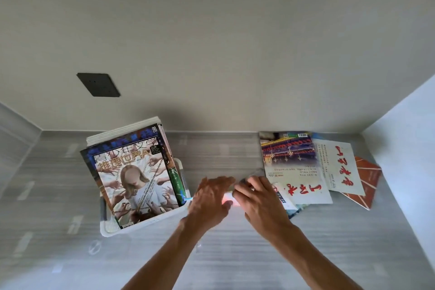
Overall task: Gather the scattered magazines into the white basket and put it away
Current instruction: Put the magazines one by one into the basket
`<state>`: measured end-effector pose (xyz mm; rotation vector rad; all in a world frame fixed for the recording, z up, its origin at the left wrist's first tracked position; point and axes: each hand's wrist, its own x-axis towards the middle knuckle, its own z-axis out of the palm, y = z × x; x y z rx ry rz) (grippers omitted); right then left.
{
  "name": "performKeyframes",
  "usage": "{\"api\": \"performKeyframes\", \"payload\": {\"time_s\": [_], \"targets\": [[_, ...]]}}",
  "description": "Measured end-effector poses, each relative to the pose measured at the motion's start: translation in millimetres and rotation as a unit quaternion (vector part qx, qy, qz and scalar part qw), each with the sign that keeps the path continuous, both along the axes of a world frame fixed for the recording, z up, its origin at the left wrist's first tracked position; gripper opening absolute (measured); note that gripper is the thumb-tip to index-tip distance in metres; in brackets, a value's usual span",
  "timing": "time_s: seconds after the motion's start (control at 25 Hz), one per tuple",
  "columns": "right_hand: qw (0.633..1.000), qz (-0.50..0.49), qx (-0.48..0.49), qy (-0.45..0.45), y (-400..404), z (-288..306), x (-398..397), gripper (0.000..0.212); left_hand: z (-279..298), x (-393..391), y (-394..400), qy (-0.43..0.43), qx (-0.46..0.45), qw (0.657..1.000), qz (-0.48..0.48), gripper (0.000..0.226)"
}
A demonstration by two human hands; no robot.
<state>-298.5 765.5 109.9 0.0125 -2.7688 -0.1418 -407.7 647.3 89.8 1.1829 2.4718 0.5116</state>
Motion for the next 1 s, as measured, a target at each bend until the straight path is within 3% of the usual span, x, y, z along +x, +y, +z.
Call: {"api": "performKeyframes", "payload": {"time_s": [0.12, 0.16, 0.24, 0.28, 0.32, 0.36, 0.4, 0.44, 0.52, 0.64, 0.72, 0.84, 1.0], "targets": [[0.994, -0.041, -0.024, 0.095, 12, 14, 19, 0.032, -9, 10, 1, -0.132, 0.057, 0.987, 0.079, 0.018], [0.986, -0.093, -0.065, 0.122, 20, 14, 25, 0.031, -11, 12, -4, -0.168, 0.104, 0.974, 0.112, 0.010], [0.933, -0.230, -0.238, 0.141, 38, 8, 41, 0.054, -16, 13, -20, -0.292, 0.202, 0.911, 0.211, 0.009], [0.874, -0.281, -0.381, 0.115, 47, 4, 48, 0.071, -18, 12, -31, -0.366, 0.238, 0.863, 0.255, 0.014], [0.782, -0.298, -0.542, 0.073, 51, 1, 51, 0.081, -19, 11, -42, -0.432, 0.272, 0.817, 0.269, 0.024], [0.682, -0.284, -0.674, 0.011, 51, -3, 52, 0.078, -20, 9, -51, -0.477, 0.296, 0.787, 0.256, 0.031], [0.616, -0.248, -0.746, -0.047, 48, -8, 52, 0.064, -18, 8, -58, -0.500, 0.307, 0.777, 0.229, 0.031], [0.607, -0.223, -0.758, -0.080, 43, -15, 50, 0.046, -15, 7, -62, -0.497, 0.305, 0.786, 0.206, 0.027], [0.638, -0.222, -0.733, -0.077, 30, -25, 42, 0.020, -13, 6, -67, -0.426, 0.284, 0.831, 0.218, 0.030], [0.662, -0.219, -0.714, -0.067, 9, -35, 31, 0.018, -13, 0, -84, -0.255, 0.261, 0.881, 0.301, 0.045], [0.685, -0.219, -0.689, -0.088, -5, -39, 23, 0.020, -12, -1, -97, -0.195, 0.251, 0.897, 0.308, 0.030], [0.737, -0.216, -0.635, -0.090, -15, -30, 8, 0.028, 2, -4, -111, -0.167, 0.288, 0.897, 0.292, 0.016], [0.710, -0.125, -0.692, -0.042, -29, 15, -36, 0.031, 43, -42, -139, -0.161, 0.365, 0.872, 0.284, 0.017]]}}
